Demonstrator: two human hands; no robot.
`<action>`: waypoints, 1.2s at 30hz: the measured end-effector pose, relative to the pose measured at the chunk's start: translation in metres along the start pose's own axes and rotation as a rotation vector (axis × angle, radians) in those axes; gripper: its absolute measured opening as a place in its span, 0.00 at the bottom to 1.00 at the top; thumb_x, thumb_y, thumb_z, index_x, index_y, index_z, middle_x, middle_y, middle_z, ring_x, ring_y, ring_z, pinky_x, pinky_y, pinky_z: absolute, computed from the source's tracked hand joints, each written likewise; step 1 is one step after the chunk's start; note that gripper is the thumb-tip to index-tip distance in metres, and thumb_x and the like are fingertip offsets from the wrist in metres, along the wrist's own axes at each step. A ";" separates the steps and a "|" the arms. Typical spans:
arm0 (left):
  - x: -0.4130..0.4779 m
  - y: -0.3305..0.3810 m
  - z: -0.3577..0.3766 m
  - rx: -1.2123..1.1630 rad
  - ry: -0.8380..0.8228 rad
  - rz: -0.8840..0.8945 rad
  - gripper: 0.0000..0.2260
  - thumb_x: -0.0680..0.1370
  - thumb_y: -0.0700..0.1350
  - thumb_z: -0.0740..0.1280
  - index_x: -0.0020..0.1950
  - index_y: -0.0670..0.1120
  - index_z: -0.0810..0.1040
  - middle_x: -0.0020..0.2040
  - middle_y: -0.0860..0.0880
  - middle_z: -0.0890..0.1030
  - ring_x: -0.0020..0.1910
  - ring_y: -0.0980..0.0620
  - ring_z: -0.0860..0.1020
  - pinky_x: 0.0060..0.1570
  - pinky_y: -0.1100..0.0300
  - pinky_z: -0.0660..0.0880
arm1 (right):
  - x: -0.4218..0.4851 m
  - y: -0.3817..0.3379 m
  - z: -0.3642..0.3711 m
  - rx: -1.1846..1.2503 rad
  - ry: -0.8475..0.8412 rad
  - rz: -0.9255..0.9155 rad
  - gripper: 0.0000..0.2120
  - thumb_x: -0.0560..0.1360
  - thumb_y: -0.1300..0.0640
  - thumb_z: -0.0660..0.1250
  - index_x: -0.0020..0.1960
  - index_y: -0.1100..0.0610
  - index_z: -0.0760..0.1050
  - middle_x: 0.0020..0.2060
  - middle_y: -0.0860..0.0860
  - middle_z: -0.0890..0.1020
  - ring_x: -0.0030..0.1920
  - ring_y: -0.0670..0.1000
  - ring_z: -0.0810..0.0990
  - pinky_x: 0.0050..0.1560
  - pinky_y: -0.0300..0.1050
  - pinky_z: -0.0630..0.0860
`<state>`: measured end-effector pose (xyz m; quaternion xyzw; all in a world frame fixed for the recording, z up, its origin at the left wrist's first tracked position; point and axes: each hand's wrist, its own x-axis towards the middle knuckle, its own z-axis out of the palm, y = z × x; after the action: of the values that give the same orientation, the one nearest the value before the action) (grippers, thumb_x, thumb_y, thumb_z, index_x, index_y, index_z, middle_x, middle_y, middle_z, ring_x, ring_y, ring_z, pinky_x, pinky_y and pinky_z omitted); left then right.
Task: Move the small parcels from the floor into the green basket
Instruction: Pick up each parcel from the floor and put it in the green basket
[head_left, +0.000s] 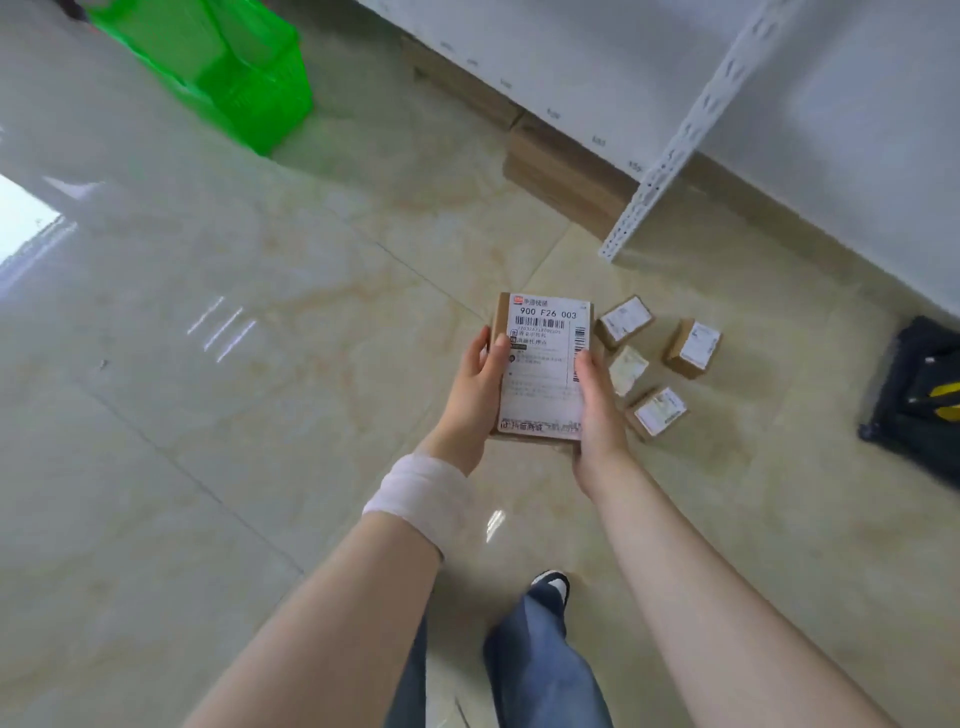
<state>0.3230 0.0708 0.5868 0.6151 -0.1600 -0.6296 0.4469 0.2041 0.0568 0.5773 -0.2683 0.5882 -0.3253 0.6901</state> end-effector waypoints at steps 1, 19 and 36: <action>-0.001 0.015 -0.026 -0.028 0.021 0.013 0.25 0.79 0.53 0.59 0.74 0.49 0.60 0.68 0.48 0.74 0.62 0.50 0.77 0.55 0.58 0.76 | 0.001 -0.003 0.030 -0.017 -0.035 0.016 0.33 0.68 0.35 0.62 0.70 0.46 0.65 0.62 0.51 0.79 0.60 0.53 0.80 0.57 0.54 0.77; 0.063 0.220 -0.346 -0.234 0.271 0.121 0.22 0.79 0.51 0.61 0.72 0.51 0.62 0.66 0.50 0.75 0.55 0.53 0.78 0.51 0.60 0.77 | 0.079 -0.051 0.436 -0.233 -0.294 0.047 0.20 0.79 0.47 0.55 0.70 0.51 0.63 0.59 0.51 0.79 0.57 0.54 0.79 0.61 0.56 0.75; 0.217 0.421 -0.628 -0.291 0.368 0.066 0.29 0.78 0.50 0.61 0.76 0.50 0.53 0.71 0.48 0.69 0.66 0.50 0.72 0.66 0.55 0.69 | 0.218 -0.086 0.797 -0.282 -0.327 0.102 0.20 0.79 0.52 0.58 0.70 0.52 0.63 0.58 0.54 0.79 0.53 0.55 0.79 0.57 0.56 0.76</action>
<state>1.0870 -0.1063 0.6458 0.6431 -0.0035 -0.5083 0.5727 0.9998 -0.1749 0.6339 -0.3810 0.5207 -0.1566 0.7478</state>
